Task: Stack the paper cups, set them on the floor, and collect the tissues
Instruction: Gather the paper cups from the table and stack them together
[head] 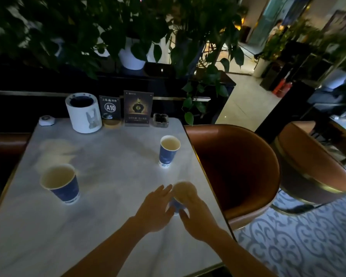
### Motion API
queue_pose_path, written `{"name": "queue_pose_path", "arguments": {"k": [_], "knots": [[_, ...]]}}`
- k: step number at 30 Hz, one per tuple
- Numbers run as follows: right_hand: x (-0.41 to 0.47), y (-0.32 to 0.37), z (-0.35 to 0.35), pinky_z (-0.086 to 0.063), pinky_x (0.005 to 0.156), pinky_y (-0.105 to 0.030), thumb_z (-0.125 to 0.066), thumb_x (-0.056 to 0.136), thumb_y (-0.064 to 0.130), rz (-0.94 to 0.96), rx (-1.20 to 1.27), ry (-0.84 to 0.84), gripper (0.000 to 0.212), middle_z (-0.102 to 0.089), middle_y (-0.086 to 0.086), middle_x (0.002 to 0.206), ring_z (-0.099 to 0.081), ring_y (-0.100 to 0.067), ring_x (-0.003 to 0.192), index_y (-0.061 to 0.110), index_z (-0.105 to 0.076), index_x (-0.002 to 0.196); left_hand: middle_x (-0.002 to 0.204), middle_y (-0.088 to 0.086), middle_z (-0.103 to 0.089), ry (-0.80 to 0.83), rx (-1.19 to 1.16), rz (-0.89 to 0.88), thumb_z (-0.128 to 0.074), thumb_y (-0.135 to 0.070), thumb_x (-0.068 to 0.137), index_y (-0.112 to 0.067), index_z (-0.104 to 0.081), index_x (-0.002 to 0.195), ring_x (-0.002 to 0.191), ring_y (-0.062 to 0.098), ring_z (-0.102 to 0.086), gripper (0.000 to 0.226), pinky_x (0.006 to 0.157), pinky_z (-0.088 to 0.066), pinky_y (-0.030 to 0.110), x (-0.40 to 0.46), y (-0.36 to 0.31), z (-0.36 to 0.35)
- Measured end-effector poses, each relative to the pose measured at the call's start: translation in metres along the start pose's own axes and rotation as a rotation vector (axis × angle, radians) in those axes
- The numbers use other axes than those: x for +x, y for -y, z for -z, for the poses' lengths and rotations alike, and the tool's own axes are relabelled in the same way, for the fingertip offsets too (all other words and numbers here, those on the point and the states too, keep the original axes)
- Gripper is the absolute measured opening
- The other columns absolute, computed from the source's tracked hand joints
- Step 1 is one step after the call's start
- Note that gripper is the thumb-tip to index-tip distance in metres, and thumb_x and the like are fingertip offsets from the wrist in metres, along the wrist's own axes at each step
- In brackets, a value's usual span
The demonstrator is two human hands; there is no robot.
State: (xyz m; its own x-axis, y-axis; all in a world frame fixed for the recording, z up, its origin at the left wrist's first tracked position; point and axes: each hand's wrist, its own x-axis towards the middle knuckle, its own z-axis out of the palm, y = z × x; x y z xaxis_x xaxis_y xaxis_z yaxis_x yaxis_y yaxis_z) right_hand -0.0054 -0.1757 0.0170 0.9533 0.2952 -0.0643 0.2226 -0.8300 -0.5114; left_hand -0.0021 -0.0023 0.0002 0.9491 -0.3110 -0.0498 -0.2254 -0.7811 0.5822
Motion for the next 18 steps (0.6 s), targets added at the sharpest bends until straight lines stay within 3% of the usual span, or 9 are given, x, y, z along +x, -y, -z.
{"name": "queue_pose_path", "arguments": {"k": [2, 4, 8, 11, 16, 18], "knots": [[-0.002, -0.007, -0.017, -0.05, 0.081, -0.011, -0.049, 0.094, 0.042, -0.072, -0.064, 0.03, 0.023, -0.059, 0.023, 0.098, -0.058, 0.015, 0.085, 0.03, -0.059, 0.11, 0.159, -0.009, -0.023, -0.01, -0.005, -0.003, -0.039, -0.046, 0.096, -0.026, -0.023, 0.151, 0.148, 0.015, -0.018, 0.061, 0.118, -0.014, 0.028, -0.001, -0.004, 0.0], [0.001, -0.016, -0.03, -0.052, 0.069, -0.012, -0.047, 0.092, 0.048, -0.144, -0.117, 0.052, 0.023, -0.065, 0.013, 0.09, -0.064, 0.001, 0.079, 0.031, -0.06, 0.099, 0.159, -0.009, -0.021, -0.03, -0.001, -0.025, -0.042, -0.037, 0.098, -0.024, -0.022, 0.151, 0.148, 0.015, -0.016, 0.059, 0.117, -0.013, 0.027, -0.001, -0.007, 0.001], [0.006, -0.011, -0.038, -0.052, 0.075, -0.02, -0.05, 0.089, 0.038, -0.228, -0.06, 0.015, 0.025, -0.066, 0.001, 0.103, -0.064, -0.014, 0.094, 0.023, -0.06, 0.105, 0.16, -0.013, -0.018, -0.041, -0.03, 0.006, -0.042, -0.033, 0.099, -0.028, -0.019, 0.152, 0.149, 0.014, -0.014, 0.058, 0.117, -0.013, 0.026, -0.001, -0.002, -0.006], [0.011, 0.005, -0.032, -0.052, 0.092, -0.036, -0.053, 0.093, 0.023, -0.263, 0.011, 0.021, 0.018, -0.065, 0.001, 0.107, -0.061, -0.015, 0.098, 0.016, -0.061, 0.107, 0.159, -0.013, -0.02, -0.071, -0.079, 0.024, -0.045, -0.03, 0.098, -0.028, -0.017, 0.152, 0.148, 0.016, -0.018, 0.061, 0.116, -0.011, 0.022, -0.001, 0.001, -0.011], [0.015, -0.005, -0.031, -0.053, 0.091, -0.044, -0.055, 0.092, 0.023, -0.219, -0.16, 0.003, 0.012, -0.068, -0.002, 0.097, -0.065, -0.019, 0.093, 0.016, -0.064, 0.096, 0.159, -0.014, -0.019, -0.078, -0.152, 0.005, -0.046, -0.027, 0.098, -0.028, -0.011, 0.152, 0.143, 0.001, -0.019, 0.064, 0.103, 0.006, 0.003, 0.003, -0.002, -0.013], [0.016, 0.002, -0.025, -0.049, 0.095, -0.044, -0.053, 0.094, 0.016, -0.219, -0.119, 0.048, 0.011, -0.064, -0.006, 0.101, -0.061, -0.024, 0.101, 0.017, -0.063, 0.098, 0.158, -0.014, -0.022, -0.072, -0.172, 0.009, -0.047, -0.029, 0.098, -0.031, -0.011, 0.151, 0.142, 0.0, -0.022, 0.064, 0.104, 0.003, 0.003, 0.007, -0.001, -0.015]]}}
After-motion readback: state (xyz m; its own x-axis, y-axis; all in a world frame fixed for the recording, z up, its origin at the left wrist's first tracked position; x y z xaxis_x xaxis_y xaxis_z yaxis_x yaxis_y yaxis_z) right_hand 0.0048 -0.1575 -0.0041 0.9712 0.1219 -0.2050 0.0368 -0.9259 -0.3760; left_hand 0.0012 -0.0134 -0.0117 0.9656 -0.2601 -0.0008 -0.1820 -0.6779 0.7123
